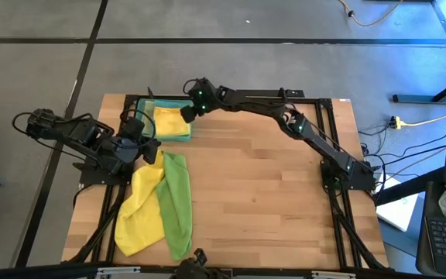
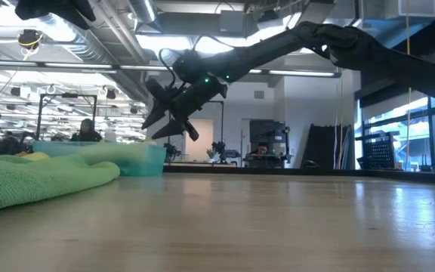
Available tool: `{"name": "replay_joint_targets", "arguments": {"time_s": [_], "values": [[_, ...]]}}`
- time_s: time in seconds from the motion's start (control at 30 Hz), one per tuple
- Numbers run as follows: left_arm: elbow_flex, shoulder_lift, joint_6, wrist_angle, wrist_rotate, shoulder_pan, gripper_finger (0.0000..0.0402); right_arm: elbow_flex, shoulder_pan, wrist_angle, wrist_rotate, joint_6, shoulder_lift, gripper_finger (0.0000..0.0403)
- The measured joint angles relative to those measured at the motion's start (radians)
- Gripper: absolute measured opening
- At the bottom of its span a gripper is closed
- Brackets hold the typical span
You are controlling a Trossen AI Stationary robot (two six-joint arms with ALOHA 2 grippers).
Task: Fold microfiber towels
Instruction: Fold the green microfiber cloth
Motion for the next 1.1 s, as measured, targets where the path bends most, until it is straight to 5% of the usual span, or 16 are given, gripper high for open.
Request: {"name": "replay_joint_targets", "arguments": {"time_s": [0.27, 0.5, 0.77, 0.9, 1.0, 1.1], "values": [[0.000, 0.006, 0.006, -0.003, 0.001, 0.000, 0.0094, 0.000, -0.004, 0.053, -0.029, -0.006, 0.020, 0.0181], [0.000, 0.014, 0.080, -0.066, 0.070, 0.001, 0.0094, 0.005, -0.004, 0.170, -0.326, -0.003, -0.073, 0.0177], [-0.056, 0.026, 0.109, -0.130, 0.145, 0.002, 0.0094, 0.006, 0.034, -0.460, -0.325, -0.383, -0.249, 0.0147], [-0.199, 0.024, 0.235, 0.091, 0.314, 0.037, 0.0094, 0.008, 0.076, -0.773, -0.326, -0.502, -0.311, 0.0145], [-0.317, 0.045, 0.321, 0.312, 0.494, 0.062, 0.0094, 0.005, 0.106, -0.970, -0.251, -0.558, -0.339, 0.0145], [-0.383, 0.072, 0.373, 0.438, 0.569, 0.071, 0.0094, 0.005, 0.143, -1.094, -0.185, -0.573, -0.394, 0.0144]]}}
